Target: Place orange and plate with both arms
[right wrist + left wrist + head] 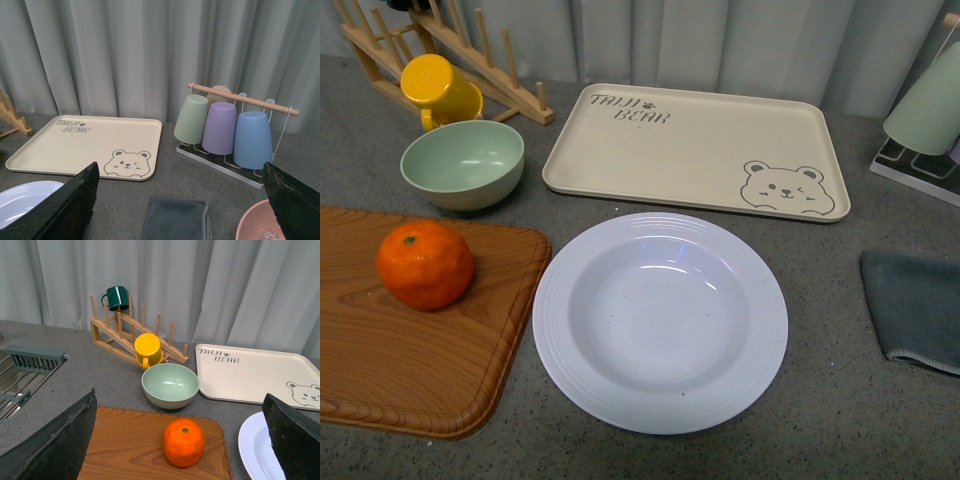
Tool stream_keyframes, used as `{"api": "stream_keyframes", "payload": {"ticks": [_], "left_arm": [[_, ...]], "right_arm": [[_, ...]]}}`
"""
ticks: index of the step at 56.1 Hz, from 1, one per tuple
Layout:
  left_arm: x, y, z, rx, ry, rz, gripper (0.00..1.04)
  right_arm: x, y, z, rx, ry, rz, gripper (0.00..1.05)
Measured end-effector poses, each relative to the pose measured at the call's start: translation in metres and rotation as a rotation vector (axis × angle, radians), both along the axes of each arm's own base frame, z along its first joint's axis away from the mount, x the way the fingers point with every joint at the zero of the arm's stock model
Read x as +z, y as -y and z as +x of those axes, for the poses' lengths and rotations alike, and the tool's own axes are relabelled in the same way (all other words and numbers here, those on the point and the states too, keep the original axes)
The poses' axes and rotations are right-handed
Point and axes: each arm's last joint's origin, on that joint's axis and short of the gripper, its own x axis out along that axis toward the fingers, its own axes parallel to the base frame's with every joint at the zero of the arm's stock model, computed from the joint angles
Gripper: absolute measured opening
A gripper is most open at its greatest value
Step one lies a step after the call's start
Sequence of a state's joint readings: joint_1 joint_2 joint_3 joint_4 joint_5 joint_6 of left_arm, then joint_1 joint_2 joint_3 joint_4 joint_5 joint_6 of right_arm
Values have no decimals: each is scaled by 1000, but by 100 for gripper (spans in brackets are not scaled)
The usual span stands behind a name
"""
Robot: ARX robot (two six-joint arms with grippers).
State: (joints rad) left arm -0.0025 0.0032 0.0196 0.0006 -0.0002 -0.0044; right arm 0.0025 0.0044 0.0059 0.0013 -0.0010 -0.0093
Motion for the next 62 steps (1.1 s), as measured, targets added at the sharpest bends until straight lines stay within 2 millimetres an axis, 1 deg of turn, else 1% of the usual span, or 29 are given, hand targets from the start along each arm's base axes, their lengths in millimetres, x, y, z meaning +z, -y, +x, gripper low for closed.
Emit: {"api": "stream_keyframes", "payload": {"ticks": [62], "left_arm": [[0,0,0,0,0,0,98]], "right_arm": [[0,0,0,0,0,0,95]]}}
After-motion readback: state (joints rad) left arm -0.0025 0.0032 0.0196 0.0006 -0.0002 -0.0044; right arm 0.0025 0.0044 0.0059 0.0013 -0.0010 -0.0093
